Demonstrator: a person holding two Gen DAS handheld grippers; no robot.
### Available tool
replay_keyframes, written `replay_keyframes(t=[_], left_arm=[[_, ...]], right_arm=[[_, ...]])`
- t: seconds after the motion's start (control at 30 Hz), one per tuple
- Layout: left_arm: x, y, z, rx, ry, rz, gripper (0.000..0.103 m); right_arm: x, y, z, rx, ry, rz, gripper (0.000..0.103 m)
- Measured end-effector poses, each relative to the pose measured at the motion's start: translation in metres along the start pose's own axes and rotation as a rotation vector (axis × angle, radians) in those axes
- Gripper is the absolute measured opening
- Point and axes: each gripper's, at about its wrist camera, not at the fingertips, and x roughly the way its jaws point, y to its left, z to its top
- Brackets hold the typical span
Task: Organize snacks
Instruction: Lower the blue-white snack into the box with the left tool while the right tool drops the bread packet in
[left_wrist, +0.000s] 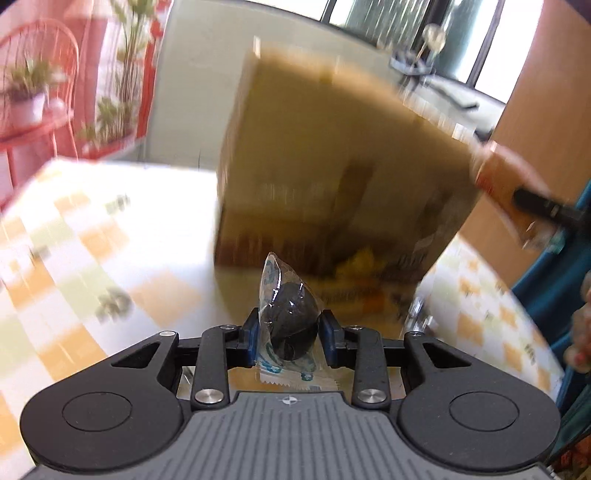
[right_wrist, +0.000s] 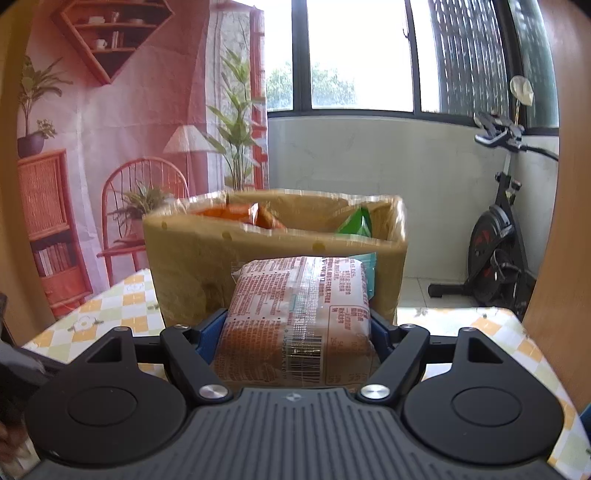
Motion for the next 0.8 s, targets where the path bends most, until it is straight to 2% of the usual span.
replay_keyframes(t=[0.17,0.33,0.53,0.8], left_arm=[[-0.049,-0.005,0.042,0.016,-0.124,0.009,0.034],[-0.087,-0.022,0.082,0.093,-0.248,0.046,0.034],[-0.072,-0.047,0.134,0.148,-0.309,0.073,0.034],[-0.015,-0.058,0.184,0.141,-0.267,0.087,0.034]], right_arm=[[-0.012,0.004,0.021,-0.023,-0.058,0.015,0.078],[-0.019,0.007,0.043,-0.048,-0.108,0.032,0.078],[-0.001,0.004,0.073,-0.08,-0.123,0.029,0.078],[0.077,-0.016,0.102,-0.037,-0.021,-0.041,0.078]])
